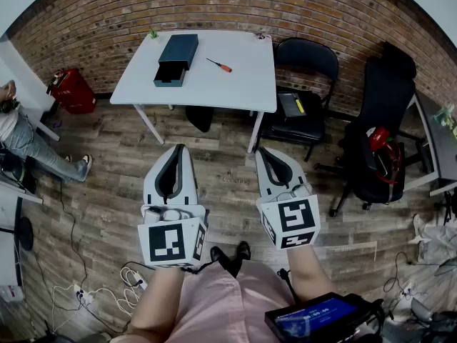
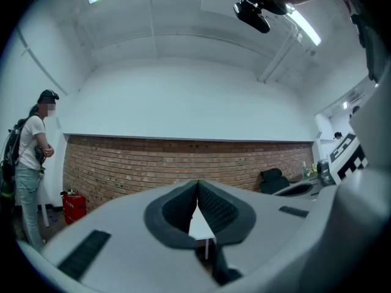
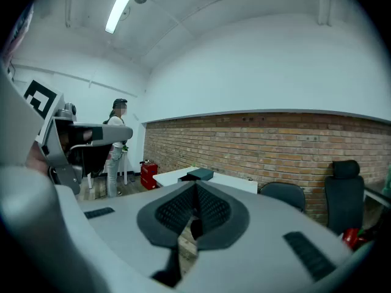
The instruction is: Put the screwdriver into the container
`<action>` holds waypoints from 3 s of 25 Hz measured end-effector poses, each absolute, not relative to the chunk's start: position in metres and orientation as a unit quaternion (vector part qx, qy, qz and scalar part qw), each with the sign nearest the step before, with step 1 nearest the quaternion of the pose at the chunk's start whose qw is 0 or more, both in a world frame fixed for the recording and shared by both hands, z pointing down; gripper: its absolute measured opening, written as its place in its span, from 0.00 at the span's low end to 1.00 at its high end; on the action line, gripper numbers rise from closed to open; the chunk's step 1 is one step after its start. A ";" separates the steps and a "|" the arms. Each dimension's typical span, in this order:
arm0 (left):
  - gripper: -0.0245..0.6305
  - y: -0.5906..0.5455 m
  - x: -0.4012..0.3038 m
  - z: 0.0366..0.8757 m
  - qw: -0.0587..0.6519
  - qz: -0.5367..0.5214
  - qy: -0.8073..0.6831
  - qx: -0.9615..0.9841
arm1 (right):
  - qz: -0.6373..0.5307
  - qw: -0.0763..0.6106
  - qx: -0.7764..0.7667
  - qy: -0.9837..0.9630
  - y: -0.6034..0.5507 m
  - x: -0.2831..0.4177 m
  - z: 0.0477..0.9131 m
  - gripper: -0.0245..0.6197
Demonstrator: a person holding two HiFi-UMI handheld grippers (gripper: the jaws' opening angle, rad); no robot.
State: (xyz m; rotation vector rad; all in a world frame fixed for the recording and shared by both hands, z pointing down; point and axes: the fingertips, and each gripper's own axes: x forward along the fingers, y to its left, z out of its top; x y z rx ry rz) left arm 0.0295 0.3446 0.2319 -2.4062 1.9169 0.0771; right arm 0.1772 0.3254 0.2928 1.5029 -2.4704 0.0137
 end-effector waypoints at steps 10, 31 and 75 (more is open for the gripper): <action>0.06 0.343 0.036 0.234 0.034 0.022 0.626 -0.779 | 0.017 0.104 0.511 -0.853 0.321 0.184 0.291 0.18; 0.06 0.306 0.031 0.276 0.007 -0.002 0.671 -0.742 | 0.009 0.147 0.480 -0.865 0.260 0.199 0.329 0.30; 0.06 -0.140 -0.021 0.313 -0.021 -0.050 0.644 -0.763 | 0.035 0.162 0.480 -0.861 -0.179 0.147 0.365 0.30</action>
